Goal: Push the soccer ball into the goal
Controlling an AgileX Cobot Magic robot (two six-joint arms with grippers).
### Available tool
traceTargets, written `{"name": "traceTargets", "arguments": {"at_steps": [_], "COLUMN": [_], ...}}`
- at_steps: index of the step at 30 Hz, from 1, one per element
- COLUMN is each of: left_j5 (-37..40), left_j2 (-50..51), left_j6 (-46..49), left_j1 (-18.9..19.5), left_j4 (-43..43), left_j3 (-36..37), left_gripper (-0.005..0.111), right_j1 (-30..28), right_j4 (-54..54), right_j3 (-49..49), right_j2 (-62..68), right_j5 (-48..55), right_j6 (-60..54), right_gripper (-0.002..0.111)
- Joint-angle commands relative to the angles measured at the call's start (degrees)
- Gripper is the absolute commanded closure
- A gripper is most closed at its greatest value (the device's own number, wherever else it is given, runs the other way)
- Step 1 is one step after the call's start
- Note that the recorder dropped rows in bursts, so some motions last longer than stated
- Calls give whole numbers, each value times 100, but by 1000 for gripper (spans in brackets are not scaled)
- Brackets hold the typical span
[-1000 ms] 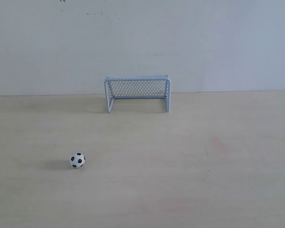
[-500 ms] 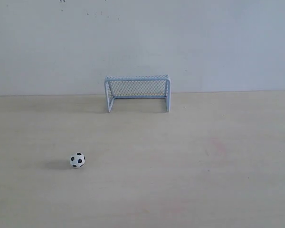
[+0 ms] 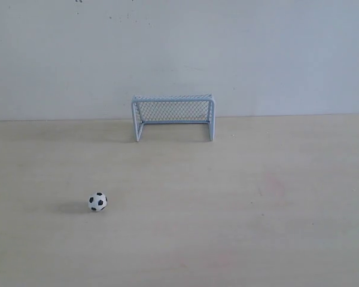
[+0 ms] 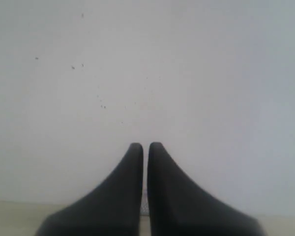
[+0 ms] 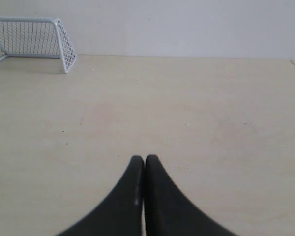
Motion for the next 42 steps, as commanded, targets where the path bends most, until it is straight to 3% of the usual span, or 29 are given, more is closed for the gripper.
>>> {"name": "traceTargets", "arguments": {"at_steps": [1,3,4,7,11,15,23,26,33,38,42], "left_j5": [657,1250,1739,2931,4456,4476,4476,4476,4004,3781,3725], "left_j2": [1507,2149,2624,3697,4857,5540,7014,7539,8577,9184,9630], "left_j6": [913,1223,1773,3442,5361,6546,6925,7071,9406,9881,10152], "left_j1": [-270,-383,-445,-459,-459,-448,-448,-448,-448,-448,-459], "left_j4": [-89,-89,-76,-185,-451,266,1915,1694,819,1038,661], "left_j3": [-1311,-2052,-2671,-3641,-4077,-4077,-4077,-4077,-4077,-4077,-3986], "left_gripper": [102,102,102,102,102,102,102,102,102,102,102], "right_j1": [-22,-22,-22,-22,-22,-22,-22,-22,-22,-22,-22], "right_j4": [-3,-3,-3,-3,-3,-3,-3,-3,-3,-3,-3], "right_j3": [0,0,0,0,0,0,0,0,0,0,0], "right_j2": [-25,-25,-25,-25,-25,-25,-25,-25,-25,-25,-25], "right_j5": [-53,-53,-53,-53,-53,-53,-53,-53,-53,-53,-53], "right_j6": [-5,-5,-5,-5,-5,-5,-5,-5,-5,-5,-5], "right_gripper": [109,109,109,109,109,109,109,109,109,109,109]}}
